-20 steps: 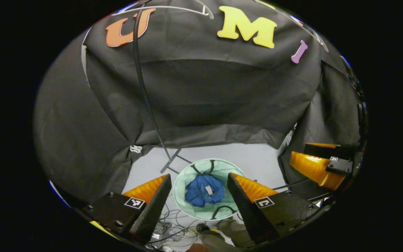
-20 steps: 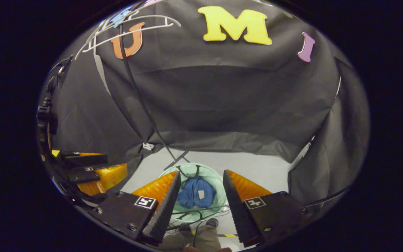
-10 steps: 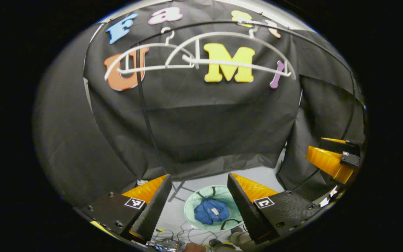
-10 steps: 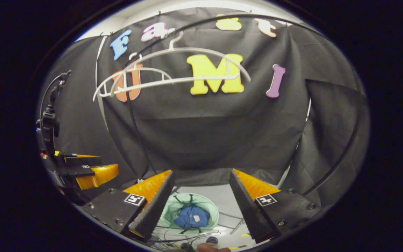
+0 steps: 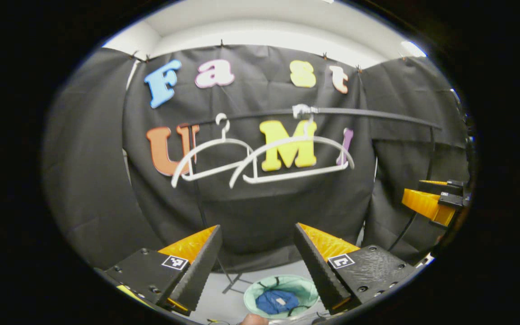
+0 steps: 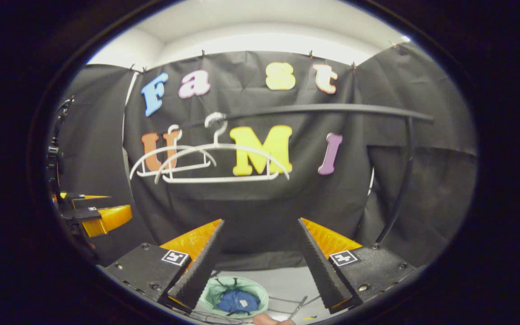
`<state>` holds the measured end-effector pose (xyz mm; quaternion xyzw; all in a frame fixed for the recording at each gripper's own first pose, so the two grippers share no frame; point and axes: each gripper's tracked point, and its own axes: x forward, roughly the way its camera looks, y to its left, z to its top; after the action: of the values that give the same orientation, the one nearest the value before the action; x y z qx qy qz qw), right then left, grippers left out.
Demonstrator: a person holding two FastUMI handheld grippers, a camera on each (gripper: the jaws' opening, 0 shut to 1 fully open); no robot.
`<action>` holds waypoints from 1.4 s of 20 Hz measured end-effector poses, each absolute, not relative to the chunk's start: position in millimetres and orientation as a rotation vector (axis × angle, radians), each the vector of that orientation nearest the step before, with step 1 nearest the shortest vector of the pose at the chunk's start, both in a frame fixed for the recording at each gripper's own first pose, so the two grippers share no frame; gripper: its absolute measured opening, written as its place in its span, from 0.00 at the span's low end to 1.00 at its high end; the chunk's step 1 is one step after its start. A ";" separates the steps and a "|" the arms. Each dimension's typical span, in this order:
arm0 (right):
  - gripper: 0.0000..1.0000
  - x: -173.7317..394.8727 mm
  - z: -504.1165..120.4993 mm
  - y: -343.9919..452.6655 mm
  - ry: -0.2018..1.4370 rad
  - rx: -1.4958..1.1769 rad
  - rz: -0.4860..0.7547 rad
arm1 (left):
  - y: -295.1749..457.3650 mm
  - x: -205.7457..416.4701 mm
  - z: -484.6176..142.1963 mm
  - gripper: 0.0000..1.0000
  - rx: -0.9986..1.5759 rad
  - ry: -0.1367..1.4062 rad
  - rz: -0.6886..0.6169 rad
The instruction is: Grasp the clothes on the hanger with both hands and then place them into the laundry hamper below.
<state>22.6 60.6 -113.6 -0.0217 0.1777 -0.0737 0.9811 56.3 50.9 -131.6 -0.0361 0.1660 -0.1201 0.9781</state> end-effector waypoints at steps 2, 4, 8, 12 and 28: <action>1.00 4.9 -79.9 53.7 0.267 -0.042 -0.146 | 62.7 42.1 -86.3 1.00 -0.104 0.237 -0.225; 1.00 -15.7 -51.0 53.8 0.196 -0.033 -0.135 | 73.9 23.9 -55.3 1.00 -0.093 0.156 -0.188; 0.98 -51.0 -11.2 31.0 0.097 -0.064 -0.107 | 89.3 -30.3 -12.4 1.00 -0.084 0.052 -0.115; 0.98 -88.8 11.2 12.7 0.056 -0.081 -0.073 | 86.6 -86.3 12.5 1.00 -0.078 0.001 -0.055; 1.00 -143.8 22.3 -28.4 0.010 -0.072 -0.024 | 43.5 -154.1 36.3 1.00 -0.027 -0.028 -0.012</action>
<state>-143.8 -28.4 22.3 -0.0360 0.0049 -0.0118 0.9993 -154.1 43.5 36.3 -0.0137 -0.0141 -0.0059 0.9998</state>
